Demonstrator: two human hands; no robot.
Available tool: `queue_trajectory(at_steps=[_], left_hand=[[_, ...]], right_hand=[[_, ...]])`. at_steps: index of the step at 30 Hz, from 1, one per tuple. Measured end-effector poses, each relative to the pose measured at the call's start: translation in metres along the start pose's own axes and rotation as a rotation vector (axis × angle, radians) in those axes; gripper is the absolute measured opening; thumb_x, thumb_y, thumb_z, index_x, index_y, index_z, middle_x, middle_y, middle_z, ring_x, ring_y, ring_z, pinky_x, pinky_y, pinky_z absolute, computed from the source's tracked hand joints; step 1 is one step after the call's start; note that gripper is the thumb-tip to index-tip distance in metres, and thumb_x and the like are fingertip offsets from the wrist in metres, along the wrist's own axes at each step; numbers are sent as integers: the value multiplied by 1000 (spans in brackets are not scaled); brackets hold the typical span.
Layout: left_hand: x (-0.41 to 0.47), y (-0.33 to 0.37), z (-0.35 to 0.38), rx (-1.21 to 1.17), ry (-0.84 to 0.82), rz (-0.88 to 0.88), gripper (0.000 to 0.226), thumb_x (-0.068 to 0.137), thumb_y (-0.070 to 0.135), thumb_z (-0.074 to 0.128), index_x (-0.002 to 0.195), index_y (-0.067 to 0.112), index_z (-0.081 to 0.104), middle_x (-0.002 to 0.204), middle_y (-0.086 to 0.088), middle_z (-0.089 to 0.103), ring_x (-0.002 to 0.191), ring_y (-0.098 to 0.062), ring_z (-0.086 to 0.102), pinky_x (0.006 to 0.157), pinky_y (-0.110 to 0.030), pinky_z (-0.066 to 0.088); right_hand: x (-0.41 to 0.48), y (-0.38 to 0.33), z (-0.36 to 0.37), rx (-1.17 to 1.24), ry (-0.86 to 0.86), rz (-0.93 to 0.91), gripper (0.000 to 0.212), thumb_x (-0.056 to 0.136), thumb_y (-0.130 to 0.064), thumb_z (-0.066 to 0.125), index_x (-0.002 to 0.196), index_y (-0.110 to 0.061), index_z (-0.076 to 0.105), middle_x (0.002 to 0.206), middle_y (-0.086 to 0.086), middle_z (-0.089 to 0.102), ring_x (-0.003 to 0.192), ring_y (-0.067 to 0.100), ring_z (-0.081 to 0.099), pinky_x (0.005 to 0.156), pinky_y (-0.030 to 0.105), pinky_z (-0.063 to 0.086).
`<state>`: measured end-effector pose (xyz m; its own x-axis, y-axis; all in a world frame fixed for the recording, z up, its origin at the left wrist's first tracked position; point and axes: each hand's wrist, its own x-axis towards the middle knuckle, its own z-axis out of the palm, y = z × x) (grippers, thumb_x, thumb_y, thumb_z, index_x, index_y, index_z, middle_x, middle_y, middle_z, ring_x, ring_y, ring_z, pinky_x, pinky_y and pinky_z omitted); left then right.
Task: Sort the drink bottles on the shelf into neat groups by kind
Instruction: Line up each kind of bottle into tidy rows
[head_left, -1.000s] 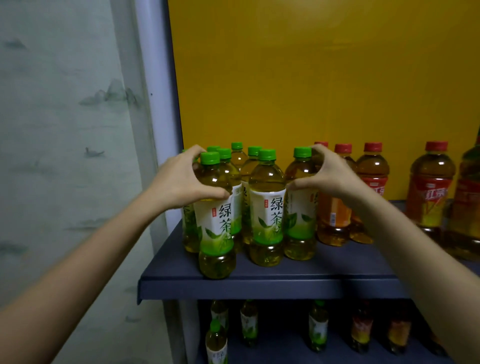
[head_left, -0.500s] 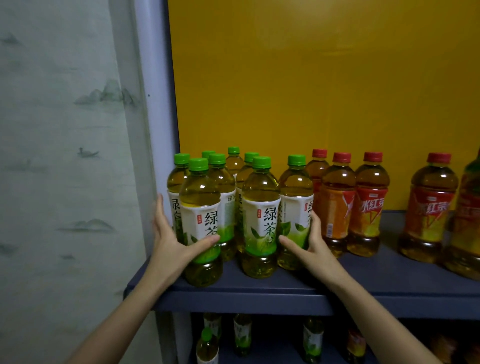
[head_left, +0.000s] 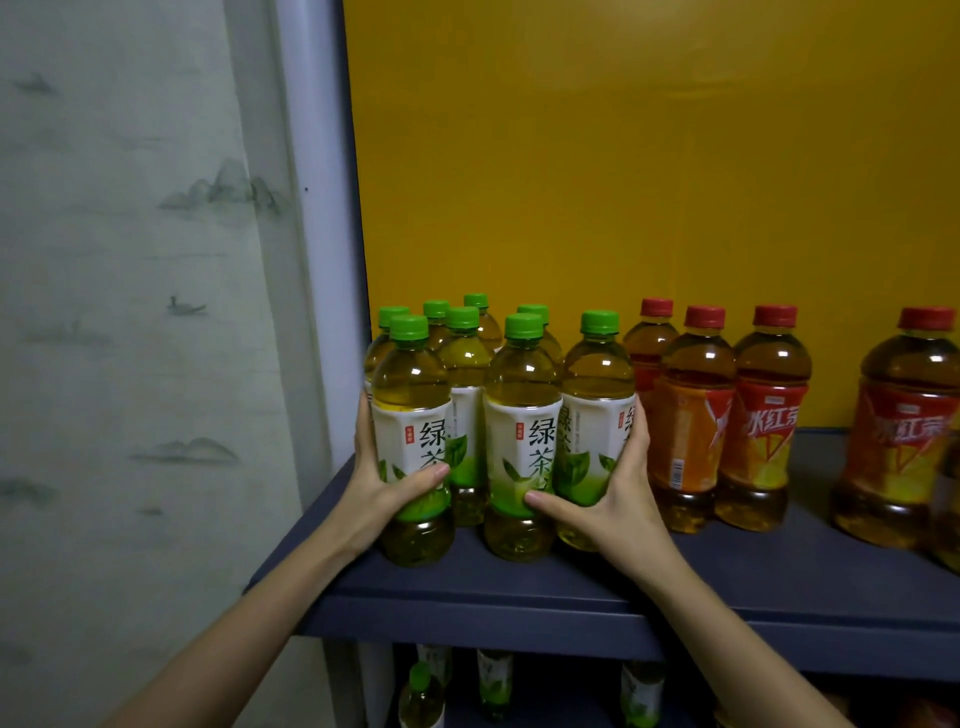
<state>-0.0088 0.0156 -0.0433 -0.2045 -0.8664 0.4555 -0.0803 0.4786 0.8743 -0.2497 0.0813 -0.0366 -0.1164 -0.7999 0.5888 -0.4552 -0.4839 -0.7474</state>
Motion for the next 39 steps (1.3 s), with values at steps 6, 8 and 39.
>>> queue_trajectory(at_steps=[6, 8, 39], left_hand=[[18, -8, 18, 8, 39, 9, 112, 52, 54, 84, 138, 51, 12, 143, -5, 40, 130, -27, 41, 106, -53, 36], [23, -9, 26, 17, 50, 14, 113, 52, 55, 84, 136, 57, 10, 145, -4, 37, 133, -27, 37, 106, -55, 33], [56, -8, 47, 17, -49, -84, 48, 87, 2, 56, 131, 11, 38, 118, 2, 54, 109, -5, 52, 86, -13, 46]], right_hand=[[4, 10, -13, -3, -37, 2, 120, 58, -62, 74, 143, -41, -8, 153, -8, 13, 141, 7, 19, 115, 42, 27], [4, 12, -17, -12, -38, 4, 107, 72, -48, 71, 144, -35, -8, 153, -10, 11, 140, 4, 16, 117, 39, 23], [-36, -6, -40, -407, 337, -183, 43, 83, -11, 63, 123, -14, 49, 118, 0, 50, 109, 14, 45, 86, 34, 39]])
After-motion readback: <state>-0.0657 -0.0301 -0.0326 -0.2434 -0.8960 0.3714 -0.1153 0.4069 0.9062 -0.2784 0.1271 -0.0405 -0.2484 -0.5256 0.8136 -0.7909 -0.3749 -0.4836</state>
